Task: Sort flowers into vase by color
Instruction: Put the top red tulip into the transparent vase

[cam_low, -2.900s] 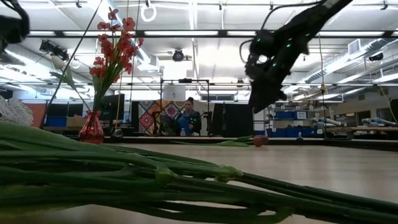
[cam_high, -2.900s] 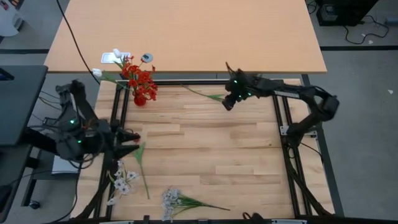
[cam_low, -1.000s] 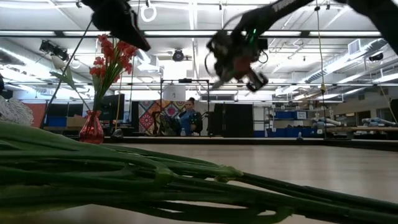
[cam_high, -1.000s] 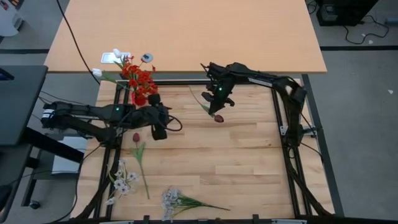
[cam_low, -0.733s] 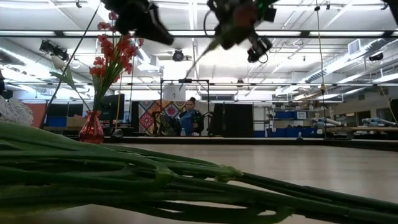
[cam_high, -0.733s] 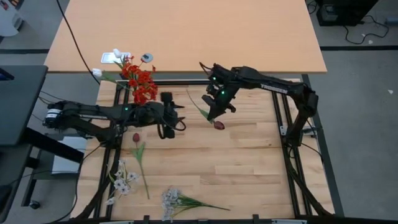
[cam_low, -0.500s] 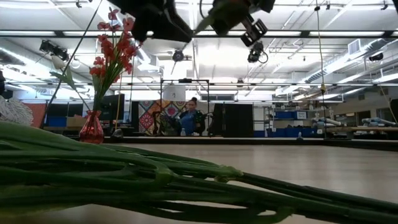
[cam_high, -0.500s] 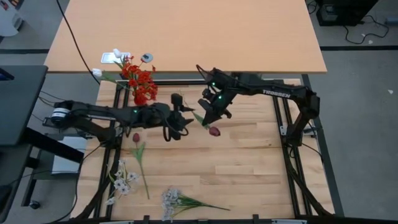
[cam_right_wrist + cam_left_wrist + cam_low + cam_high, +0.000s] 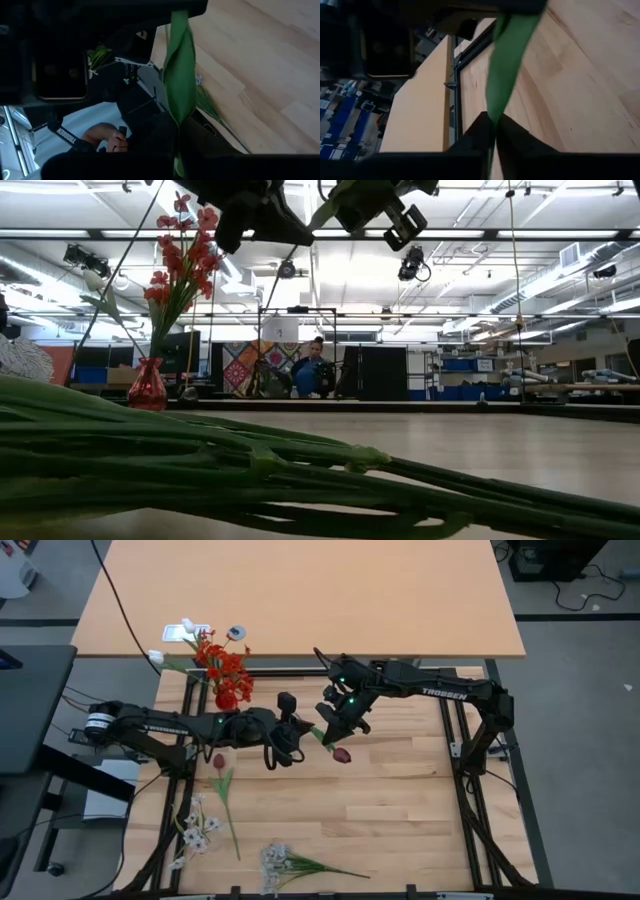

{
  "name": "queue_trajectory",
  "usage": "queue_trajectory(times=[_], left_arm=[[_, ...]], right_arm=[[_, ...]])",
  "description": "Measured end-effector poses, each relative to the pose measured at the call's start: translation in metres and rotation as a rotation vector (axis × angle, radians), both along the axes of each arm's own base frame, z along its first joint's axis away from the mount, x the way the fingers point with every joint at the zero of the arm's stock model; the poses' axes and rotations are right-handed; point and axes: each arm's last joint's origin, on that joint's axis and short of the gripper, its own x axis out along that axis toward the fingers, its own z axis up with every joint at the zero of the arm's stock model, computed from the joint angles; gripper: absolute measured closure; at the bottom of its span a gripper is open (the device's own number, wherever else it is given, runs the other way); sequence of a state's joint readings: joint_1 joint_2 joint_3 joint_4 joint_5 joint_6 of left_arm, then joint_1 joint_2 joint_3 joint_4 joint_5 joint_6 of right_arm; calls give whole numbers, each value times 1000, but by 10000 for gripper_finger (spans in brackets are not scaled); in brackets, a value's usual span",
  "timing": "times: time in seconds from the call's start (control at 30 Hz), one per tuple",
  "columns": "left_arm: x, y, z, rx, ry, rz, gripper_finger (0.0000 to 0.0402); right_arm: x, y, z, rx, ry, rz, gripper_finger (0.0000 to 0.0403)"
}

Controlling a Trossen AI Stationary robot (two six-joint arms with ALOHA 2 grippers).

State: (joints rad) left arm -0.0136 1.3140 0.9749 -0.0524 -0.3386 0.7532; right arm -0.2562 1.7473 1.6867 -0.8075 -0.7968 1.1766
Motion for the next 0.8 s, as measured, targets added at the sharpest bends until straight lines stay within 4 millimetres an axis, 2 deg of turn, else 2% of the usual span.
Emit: queue_trajectory(times=[0.07,0.23,0.4,0.5,0.63,0.8], left_arm=[[0,-2,-1,1,6,-2,390],[-2,-5,-4,-73,20,18,393],[-11,-4,-3,-208,19,88,397],[-21,-4,7,-278,-28,123,398],[-39,-3,26,-416,-126,115,398],[-60,-6,46,-585,-242,104,398]], right_arm=[[0,0,0,-23,-11,6,375],[-5,-2,-6,-167,5,40,336],[-18,-16,-9,-431,78,-2,280],[-27,-25,6,-593,25,-60,251],[-37,-37,32,-816,-53,-231,228],[-57,-32,63,-966,-151,-311,223]])
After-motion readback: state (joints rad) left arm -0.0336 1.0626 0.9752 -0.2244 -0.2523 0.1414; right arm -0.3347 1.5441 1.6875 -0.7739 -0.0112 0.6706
